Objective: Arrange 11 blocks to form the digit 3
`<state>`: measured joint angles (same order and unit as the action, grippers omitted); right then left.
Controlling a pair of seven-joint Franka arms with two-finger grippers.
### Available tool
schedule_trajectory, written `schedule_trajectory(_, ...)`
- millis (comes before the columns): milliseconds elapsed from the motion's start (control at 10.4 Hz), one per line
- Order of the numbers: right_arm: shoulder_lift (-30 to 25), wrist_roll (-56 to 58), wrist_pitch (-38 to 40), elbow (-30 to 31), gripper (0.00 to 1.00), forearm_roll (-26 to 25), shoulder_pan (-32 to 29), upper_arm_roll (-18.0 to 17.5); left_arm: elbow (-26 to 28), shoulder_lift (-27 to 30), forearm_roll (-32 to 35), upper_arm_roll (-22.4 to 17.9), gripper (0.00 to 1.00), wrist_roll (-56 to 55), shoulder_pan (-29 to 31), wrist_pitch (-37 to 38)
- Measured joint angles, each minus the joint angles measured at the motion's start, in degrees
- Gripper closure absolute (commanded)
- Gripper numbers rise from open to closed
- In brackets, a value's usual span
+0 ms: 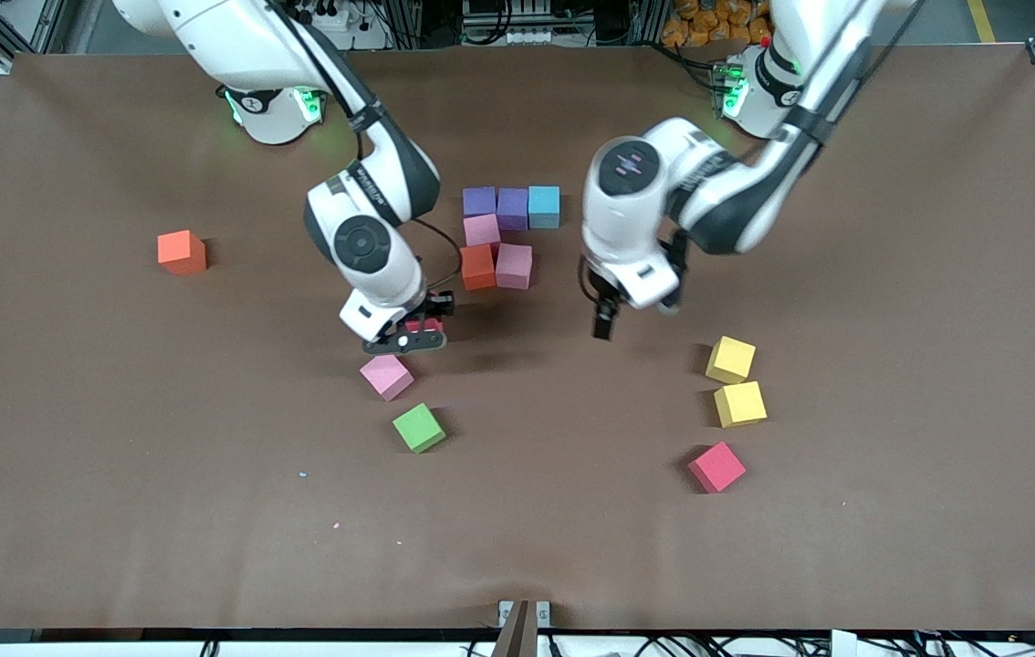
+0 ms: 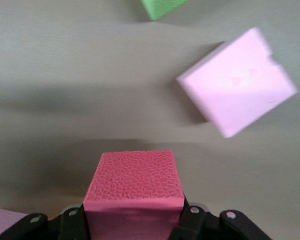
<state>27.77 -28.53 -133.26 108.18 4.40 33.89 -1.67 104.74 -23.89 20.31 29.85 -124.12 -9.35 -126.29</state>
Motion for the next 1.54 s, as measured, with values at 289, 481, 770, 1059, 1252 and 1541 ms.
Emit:
schedule_trajectory(289, 4.3, -8.5, -0.5, -5.8, 1.0, 0.0, 4.2, 0.0, -1.0, 0.1, 0.0, 0.0, 0.0, 11.0, 7.8, 0.1)
schedule_trajectory(481, 7.9, -12.6, -0.5, -8.8, 1.0, -0.1, 6.8, 0.0, -1.6, 0.1, 0.0, 0.0, 0.0, 16.8, 11.8, 0.1)
schedule_trajectory(770, 9.7, -14.7, -0.2, -9.4, 1.0, -1.4, 7.3, 0.1, -2.4, 0.1, -0.9, 0.0, 0.0, 21.7, 14.9, 0.2)
schedule_trajectory(1059, 9.9, -14.9, 0.2, -9.5, 1.0, -2.8, 7.4, 0.0, -3.5, 0.0, -2.0, 0.0, 0.0, 23.3, 16.5, 1.0)
schedule_trajectory(1252, 9.9, -15.1, 2.9, -9.8, 1.0, -3.2, 7.5, 0.0, -5.7, 0.1, -3.7, 0.0, 0.0, 26.8, 17.2, 4.2)
schedule_trajectory(1541, 9.9, -15.3, 4.7, -10.0, 1.0, -3.3, 7.7, 0.0, -10.4, 0.1, -6.8, 0.0, 0.0, 33.7, 18.4, 8.9)
